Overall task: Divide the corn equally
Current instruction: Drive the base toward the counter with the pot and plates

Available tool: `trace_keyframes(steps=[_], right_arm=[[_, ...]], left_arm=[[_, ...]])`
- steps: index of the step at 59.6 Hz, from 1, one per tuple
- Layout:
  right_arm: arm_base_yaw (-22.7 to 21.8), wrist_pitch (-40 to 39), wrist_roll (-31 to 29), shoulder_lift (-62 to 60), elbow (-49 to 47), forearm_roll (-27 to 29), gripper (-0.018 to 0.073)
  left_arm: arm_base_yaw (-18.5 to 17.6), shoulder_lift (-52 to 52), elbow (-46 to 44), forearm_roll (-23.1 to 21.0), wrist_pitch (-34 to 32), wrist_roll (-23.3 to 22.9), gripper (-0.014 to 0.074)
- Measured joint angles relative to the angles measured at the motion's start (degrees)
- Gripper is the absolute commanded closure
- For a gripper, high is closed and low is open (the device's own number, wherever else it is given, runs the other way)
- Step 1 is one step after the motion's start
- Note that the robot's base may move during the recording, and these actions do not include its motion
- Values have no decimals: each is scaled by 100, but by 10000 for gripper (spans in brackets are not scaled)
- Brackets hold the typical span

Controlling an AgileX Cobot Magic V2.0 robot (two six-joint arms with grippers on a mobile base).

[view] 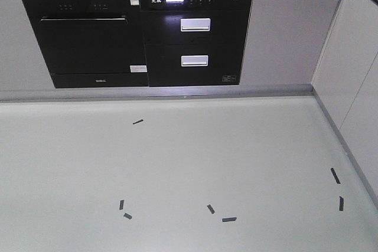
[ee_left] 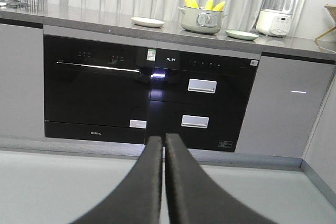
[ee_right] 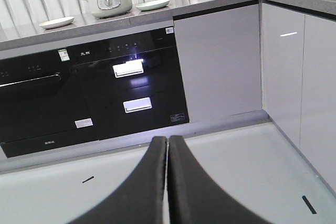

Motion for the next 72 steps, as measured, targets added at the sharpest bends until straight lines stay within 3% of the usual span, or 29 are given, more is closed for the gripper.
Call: trace_keyframes(steps=[72], right_arm=[[0, 0, 0, 0, 0, 0, 561]], left_arm=[[0, 0, 0, 0, 0, 0, 603]])
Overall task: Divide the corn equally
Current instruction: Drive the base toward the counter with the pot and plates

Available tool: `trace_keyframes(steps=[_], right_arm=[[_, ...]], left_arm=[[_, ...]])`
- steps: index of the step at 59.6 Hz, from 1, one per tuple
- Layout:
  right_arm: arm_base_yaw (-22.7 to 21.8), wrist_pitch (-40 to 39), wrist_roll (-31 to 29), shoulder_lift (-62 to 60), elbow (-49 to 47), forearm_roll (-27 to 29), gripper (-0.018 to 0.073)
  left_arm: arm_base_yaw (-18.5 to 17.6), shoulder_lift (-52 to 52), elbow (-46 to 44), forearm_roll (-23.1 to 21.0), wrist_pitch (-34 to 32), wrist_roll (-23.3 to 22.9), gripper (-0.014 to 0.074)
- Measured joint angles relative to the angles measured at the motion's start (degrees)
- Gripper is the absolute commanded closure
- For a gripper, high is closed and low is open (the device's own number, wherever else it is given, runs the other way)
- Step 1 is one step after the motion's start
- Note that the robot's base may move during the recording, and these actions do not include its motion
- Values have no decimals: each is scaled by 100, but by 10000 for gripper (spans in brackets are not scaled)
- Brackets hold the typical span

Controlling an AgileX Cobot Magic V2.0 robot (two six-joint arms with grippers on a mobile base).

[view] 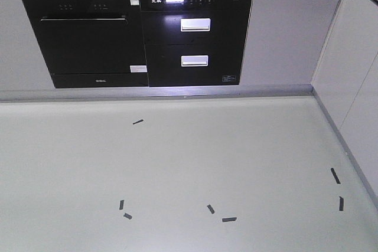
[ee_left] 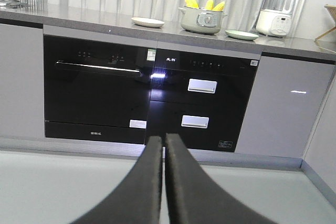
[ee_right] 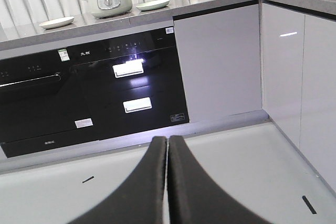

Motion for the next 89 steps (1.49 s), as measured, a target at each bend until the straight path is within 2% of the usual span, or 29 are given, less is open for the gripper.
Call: trace_keyframes(steps=[89], right_arm=[[0, 0, 0, 0, 0, 0, 561]], left_arm=[[0, 0, 0, 0, 0, 0, 603]])
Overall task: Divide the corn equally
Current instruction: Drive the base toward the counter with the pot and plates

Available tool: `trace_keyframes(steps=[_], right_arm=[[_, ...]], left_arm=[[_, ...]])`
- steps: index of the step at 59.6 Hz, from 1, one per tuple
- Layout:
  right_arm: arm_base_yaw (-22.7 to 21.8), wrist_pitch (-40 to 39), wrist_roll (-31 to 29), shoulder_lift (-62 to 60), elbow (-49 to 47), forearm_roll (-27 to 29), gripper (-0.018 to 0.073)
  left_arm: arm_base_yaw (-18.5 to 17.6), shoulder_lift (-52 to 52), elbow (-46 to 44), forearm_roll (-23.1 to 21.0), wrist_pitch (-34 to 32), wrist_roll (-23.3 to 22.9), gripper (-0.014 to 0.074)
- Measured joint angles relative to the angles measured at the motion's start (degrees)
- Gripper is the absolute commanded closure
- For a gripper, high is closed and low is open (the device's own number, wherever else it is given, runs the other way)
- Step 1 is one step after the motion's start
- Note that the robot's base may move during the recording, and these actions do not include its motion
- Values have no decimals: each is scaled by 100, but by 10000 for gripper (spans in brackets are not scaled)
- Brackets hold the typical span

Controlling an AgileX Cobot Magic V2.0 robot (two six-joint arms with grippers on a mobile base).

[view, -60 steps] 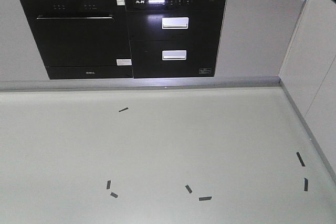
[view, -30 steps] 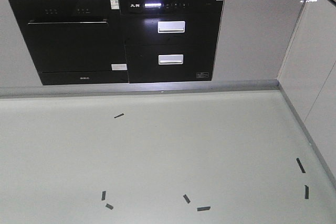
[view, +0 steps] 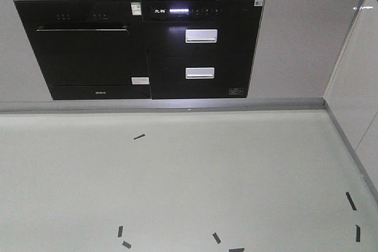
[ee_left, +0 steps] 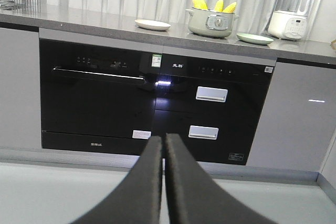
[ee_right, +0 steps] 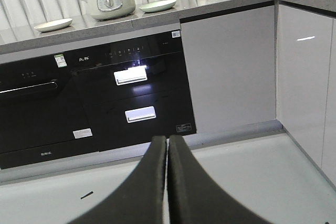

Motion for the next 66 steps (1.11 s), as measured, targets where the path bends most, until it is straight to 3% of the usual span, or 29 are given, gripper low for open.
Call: trace_keyframes(steps=[66], right_arm=[[0, 0, 0, 0, 0, 0, 561]], left_arm=[[0, 0, 0, 0, 0, 0, 603]])
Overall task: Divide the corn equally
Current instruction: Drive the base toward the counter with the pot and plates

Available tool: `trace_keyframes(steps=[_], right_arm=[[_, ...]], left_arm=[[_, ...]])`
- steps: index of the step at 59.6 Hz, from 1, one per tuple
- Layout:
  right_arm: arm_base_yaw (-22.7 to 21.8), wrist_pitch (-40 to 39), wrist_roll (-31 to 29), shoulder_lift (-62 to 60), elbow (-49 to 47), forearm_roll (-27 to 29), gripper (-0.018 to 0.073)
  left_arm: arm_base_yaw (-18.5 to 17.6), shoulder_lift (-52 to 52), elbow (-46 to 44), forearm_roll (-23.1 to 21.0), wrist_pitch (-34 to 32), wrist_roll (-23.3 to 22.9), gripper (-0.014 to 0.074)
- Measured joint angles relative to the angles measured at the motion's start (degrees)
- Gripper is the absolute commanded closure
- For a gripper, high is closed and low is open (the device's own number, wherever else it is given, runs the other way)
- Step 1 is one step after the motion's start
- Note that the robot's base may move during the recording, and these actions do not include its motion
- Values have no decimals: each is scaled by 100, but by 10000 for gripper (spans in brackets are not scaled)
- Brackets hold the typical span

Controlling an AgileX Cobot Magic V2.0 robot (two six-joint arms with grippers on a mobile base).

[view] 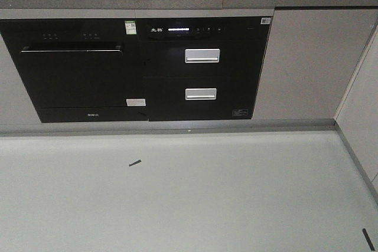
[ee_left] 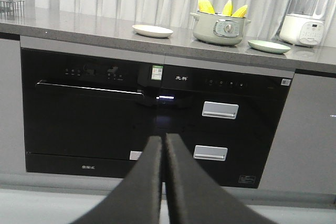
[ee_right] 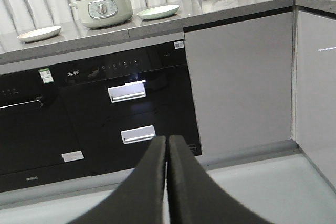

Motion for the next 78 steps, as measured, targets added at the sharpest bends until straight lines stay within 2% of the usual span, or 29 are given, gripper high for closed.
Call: trace_keyframes(steps=[78], right_arm=[[0, 0, 0, 0, 0, 0, 561]], left_arm=[[0, 0, 0, 0, 0, 0, 603]])
